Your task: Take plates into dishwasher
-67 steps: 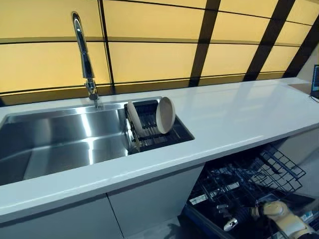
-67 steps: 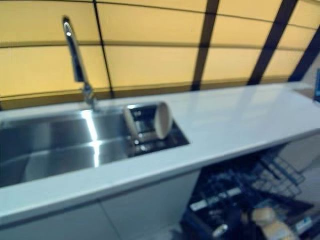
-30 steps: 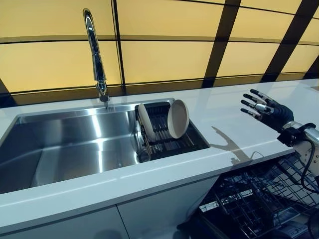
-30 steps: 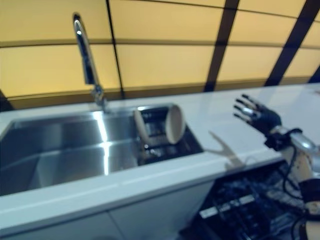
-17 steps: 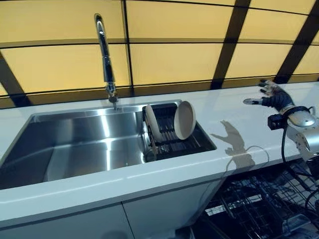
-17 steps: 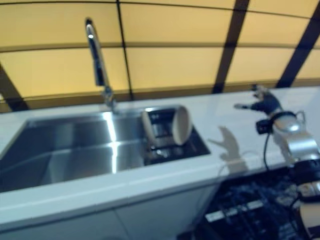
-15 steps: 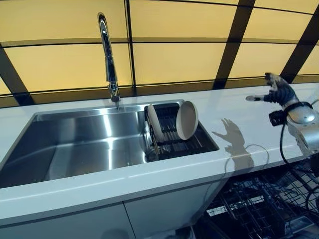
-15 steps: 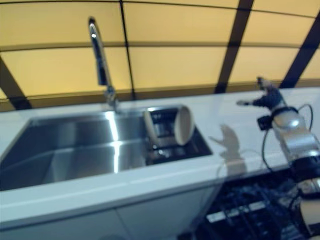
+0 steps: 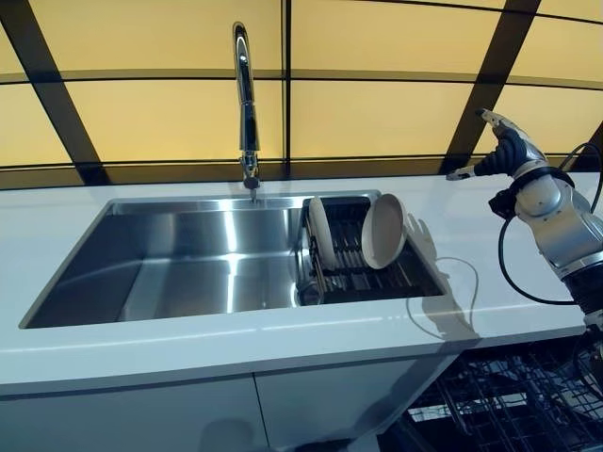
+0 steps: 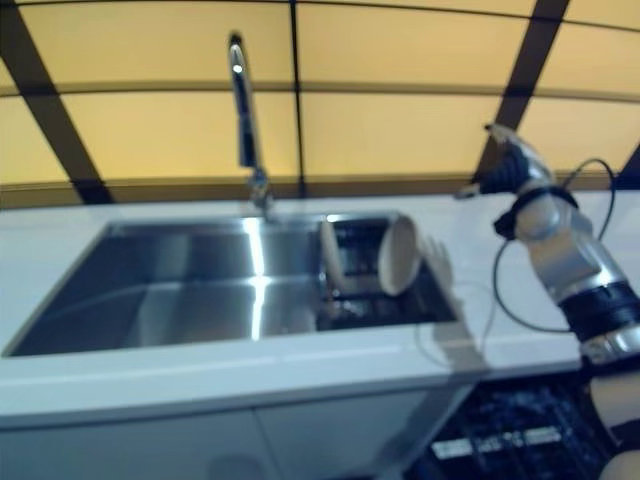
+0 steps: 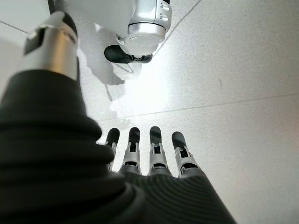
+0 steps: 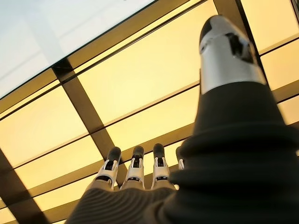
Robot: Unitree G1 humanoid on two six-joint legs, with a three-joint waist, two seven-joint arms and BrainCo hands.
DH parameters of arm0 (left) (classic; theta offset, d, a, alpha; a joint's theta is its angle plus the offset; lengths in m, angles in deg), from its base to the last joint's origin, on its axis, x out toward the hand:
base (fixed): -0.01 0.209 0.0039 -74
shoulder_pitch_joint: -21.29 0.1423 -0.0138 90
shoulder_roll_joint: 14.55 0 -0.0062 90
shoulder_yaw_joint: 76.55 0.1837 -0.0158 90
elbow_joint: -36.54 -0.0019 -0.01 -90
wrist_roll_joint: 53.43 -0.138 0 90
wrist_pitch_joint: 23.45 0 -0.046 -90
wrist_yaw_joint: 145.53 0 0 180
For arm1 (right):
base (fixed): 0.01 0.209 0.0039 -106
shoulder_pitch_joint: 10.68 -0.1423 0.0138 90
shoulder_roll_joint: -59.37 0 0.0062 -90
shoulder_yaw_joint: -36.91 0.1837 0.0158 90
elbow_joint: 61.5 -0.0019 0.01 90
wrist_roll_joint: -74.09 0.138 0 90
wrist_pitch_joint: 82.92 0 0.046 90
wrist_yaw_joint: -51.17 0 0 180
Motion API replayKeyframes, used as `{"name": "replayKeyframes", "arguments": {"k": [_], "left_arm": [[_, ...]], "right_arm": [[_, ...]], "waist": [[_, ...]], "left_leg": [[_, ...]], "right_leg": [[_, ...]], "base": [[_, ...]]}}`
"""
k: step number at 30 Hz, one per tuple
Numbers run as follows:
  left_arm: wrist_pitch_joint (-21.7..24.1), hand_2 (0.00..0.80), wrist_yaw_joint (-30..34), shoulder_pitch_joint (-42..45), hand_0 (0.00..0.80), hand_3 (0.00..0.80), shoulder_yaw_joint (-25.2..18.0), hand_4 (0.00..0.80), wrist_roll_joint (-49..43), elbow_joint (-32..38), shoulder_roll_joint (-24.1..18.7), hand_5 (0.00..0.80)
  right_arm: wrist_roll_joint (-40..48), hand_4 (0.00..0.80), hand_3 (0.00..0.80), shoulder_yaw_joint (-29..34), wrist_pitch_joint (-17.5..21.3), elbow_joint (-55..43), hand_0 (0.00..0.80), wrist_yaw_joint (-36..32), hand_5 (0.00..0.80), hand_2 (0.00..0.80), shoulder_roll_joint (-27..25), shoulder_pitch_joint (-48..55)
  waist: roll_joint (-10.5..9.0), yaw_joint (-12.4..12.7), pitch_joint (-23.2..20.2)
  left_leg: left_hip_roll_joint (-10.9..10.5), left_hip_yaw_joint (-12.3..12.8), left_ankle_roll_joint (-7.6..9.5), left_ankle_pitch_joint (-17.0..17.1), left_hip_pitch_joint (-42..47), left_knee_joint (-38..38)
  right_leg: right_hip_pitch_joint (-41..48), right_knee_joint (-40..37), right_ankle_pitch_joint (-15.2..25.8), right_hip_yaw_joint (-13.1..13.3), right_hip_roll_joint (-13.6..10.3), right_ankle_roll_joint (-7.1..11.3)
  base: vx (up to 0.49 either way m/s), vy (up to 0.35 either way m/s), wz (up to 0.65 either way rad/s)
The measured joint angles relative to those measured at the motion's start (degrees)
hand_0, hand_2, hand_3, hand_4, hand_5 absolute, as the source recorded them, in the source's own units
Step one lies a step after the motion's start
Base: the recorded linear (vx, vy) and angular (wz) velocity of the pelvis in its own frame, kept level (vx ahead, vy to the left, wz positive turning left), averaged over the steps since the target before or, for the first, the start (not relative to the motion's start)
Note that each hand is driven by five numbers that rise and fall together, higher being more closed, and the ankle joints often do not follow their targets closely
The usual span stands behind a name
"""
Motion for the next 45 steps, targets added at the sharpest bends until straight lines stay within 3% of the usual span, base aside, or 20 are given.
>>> {"name": "replayKeyframes", "arguments": {"k": [21, 26, 35, 45], "left_arm": [[-0.2, 0.000, 0.0, 0.5, 0.000, 0.000, 2.4, 0.000, 0.0, 0.3, -0.2, 0.000], [-0.2, 0.000, 0.0, 0.8, 0.000, 0.000, 4.0, 0.000, 0.0, 0.4, -0.3, 0.000], [-0.1, 0.000, 0.0, 0.6, 0.000, 0.000, 4.9, 0.000, 0.1, 0.5, -0.3, 0.000], [-0.1, 0.000, -0.1, 0.6, 0.000, 0.000, 4.9, 0.000, 0.1, 0.5, -0.7, 0.000]], "right_arm": [[7.0, 0.000, 0.000, -0.2, -13.4, 7.8, 0.000, -4.3, 0.000, 0.000, 3.0, -0.4], [10.0, 0.000, 0.000, -2.3, -15.7, 10.8, 0.000, -4.5, 0.000, 0.000, 3.0, -5.3], [18.4, 0.000, 0.000, -4.4, -17.9, 11.1, 0.000, -2.7, 0.000, 0.000, 3.1, -9.2], [21.5, 0.000, 0.000, -4.4, -18.1, 11.9, 0.000, -2.2, 0.000, 0.000, 5.2, -12.0]], "waist": [[-1.30, 0.4, 0.5], [-1.34, 0.5, 1.8], [-1.88, 0.5, 2.8], [-2.99, 2.0, 3.4]], "left_leg": [[0.0, -0.8, 0.08, 0.1, -0.9, 0.0], [0.0, -0.9, 0.03, 0.2, -2.1, 0.0], [0.0, -1.1, 0.10, 0.4, -3.6, 0.1], [-0.4, -1.1, 0.31, 0.5, -2.1, 0.0]], "right_leg": [[-0.1, 0.0, -0.3, -0.7, 0.0, 0.29], [-1.1, 0.0, -0.4, -0.8, 0.0, 0.35], [-2.1, 0.0, -0.2, -0.8, -0.1, 0.09], [-0.3, 0.0, -0.7, -0.8, -0.5, 0.57]], "base": [[0.017, 0.007, 0.02], [-0.022, -0.013, 0.01], [-0.026, 0.002, 0.12], [0.022, 0.016, 0.03]]}}
